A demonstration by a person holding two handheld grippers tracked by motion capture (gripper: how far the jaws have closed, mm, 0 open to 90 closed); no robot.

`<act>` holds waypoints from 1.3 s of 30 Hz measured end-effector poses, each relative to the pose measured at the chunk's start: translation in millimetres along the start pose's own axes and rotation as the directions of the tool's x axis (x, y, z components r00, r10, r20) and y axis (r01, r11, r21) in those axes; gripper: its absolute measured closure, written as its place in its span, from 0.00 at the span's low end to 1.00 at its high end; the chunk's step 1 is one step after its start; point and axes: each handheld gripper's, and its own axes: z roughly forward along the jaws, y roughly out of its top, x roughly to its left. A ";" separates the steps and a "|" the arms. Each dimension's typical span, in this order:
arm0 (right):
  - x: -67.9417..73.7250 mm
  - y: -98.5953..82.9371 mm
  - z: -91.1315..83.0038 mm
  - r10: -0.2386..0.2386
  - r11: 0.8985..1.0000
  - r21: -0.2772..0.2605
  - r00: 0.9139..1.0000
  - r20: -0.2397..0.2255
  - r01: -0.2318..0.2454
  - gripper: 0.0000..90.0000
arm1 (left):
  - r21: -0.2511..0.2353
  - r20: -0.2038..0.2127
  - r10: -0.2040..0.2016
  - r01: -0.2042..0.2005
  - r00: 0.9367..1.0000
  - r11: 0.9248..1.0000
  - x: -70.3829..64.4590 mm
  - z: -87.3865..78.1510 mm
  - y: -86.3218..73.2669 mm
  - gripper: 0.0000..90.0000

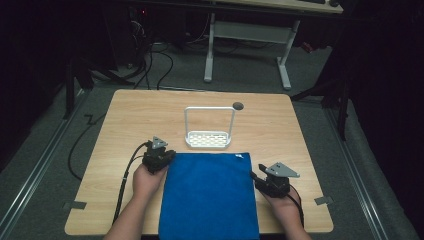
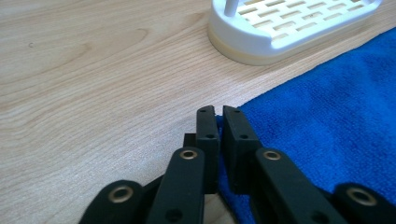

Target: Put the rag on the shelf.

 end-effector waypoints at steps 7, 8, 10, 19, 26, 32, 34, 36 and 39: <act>-11.2 15.5 36.4 0.049 0.996 0.075 0.998 0.046 -0.052 0.69 | 0.001 0.001 0.012 -0.012 1.000 1.000 -0.6 0.0 -0.1 0.98; -13.2 16.7 41.6 0.052 0.995 0.080 0.997 0.051 -0.056 0.70 | 0.000 0.002 0.011 -0.011 1.000 1.000 -0.6 0.0 -0.1 0.98; -17.2 19.2 50.1 0.066 0.993 0.091 0.996 0.058 -0.072 0.71 | 0.000 0.004 0.009 -0.009 1.000 1.000 -0.4 0.1 -0.1 0.98; -23.1 31.7 73.9 0.119 0.984 0.126 0.992 0.034 -0.123 0.77 | 0.001 0.005 0.010 -0.010 1.000 1.000 -0.4 0.0 -0.1 0.99; -13.5 34.8 75.7 0.083 0.986 0.144 0.996 0.022 -0.085 0.99 | -0.004 0.006 0.023 -0.023 1.000 1.000 -0.7 -2.8 -0.4 0.99; -5.2 42.0 57.4 0.059 0.997 0.050 0.998 0.002 -0.059 0.99 | -0.074 0.021 -0.009 0.010 1.000 0.997 0.5 -14.0 -1.1 0.99; -2.1 43.0 49.1 0.049 0.999 0.015 0.999 -0.001 -0.049 0.99 | -0.091 0.017 -0.006 0.007 1.000 0.996 -0.4 -17.7 -0.5 0.99; 0.1 42.2 42.8 0.051 0.999 -0.009 0.999 -0.007 -0.051 0.99 | -0.130 0.014 0.000 0.002 1.000 0.992 -3.7 -27.5 1.1 0.99; 3.6 40.3 33.6 0.047 0.998 -0.049 0.999 -0.019 -0.048 0.99 | -0.167 0.010 0.009 -0.007 1.000 0.986 -9.9 -38.8 1.9 0.99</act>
